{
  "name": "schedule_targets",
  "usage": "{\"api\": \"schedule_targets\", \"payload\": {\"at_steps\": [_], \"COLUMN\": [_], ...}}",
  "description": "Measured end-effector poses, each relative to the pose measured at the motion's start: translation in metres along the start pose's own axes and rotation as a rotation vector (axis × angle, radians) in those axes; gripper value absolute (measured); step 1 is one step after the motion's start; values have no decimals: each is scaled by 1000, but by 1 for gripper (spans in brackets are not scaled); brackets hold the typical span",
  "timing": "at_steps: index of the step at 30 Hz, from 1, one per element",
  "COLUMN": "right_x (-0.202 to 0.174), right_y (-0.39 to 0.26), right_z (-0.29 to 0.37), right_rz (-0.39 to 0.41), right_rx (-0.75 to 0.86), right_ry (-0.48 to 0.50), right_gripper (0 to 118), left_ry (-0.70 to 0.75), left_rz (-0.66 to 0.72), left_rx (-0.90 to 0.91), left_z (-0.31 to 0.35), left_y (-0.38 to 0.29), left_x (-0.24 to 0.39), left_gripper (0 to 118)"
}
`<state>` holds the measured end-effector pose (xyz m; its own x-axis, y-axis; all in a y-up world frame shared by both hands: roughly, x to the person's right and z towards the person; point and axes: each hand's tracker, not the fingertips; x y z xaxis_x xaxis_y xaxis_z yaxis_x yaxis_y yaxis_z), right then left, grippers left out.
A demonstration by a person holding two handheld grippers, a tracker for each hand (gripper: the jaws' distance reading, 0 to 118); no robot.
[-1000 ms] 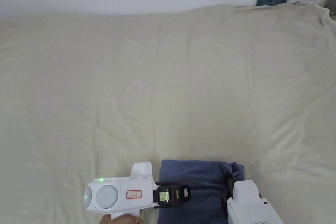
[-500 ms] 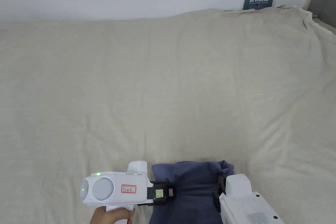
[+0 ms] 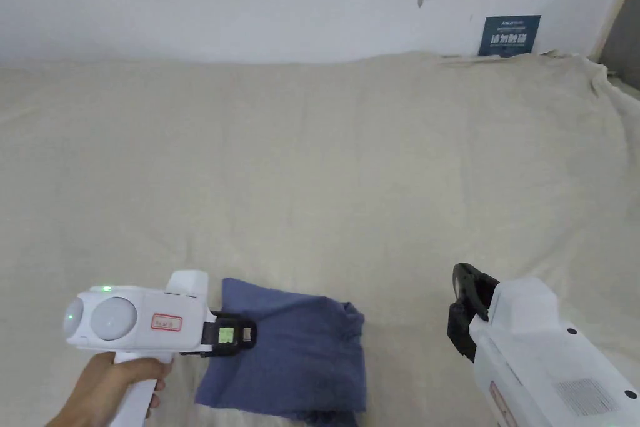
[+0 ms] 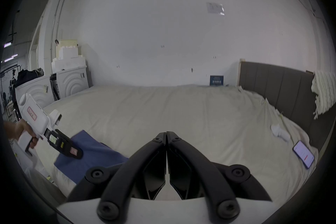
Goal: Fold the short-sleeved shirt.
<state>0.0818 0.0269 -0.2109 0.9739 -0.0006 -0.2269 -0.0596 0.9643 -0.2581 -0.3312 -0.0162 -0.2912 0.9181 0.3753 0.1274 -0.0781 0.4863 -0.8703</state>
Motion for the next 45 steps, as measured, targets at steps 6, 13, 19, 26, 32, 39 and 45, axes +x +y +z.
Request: {"api": "schedule_targets", "payload": {"at_steps": [6, 13, 19, 26, 32, 39, 45], "right_x": [-11, -23, -33, -36, -27, -11, 5], "right_y": [18, 29, 34, 33, 32, 46, 70], "right_z": [-2, -10, -16, -20, -17, -9, 5], "right_rz": [32, 38, 45, 58, 48, 44, 45], "right_rx": [37, 49, 50, 27, 8, -13, 33], "right_ry": [6, 20, 20, 15, 10, -46, -89], "right_gripper": [0, 0, 0, 0, 0, 0, 0], "left_ry": [182, 368, 433, 473, 626, 668, 607], "left_rz": [33, 122, 266, 343, 315, 287, 171], "left_rx": [36, 37, 29, 13, 13, 248, 617], "left_z": [70, 134, 142, 118, 113, 150, 204], "left_y": [22, 24, 15, 3, 0, 5, 15], "left_x": [-78, -164, -220, -237, -224, -176, -94], "left_gripper": [18, 18, 18, 20, 76, 110, 111]}}
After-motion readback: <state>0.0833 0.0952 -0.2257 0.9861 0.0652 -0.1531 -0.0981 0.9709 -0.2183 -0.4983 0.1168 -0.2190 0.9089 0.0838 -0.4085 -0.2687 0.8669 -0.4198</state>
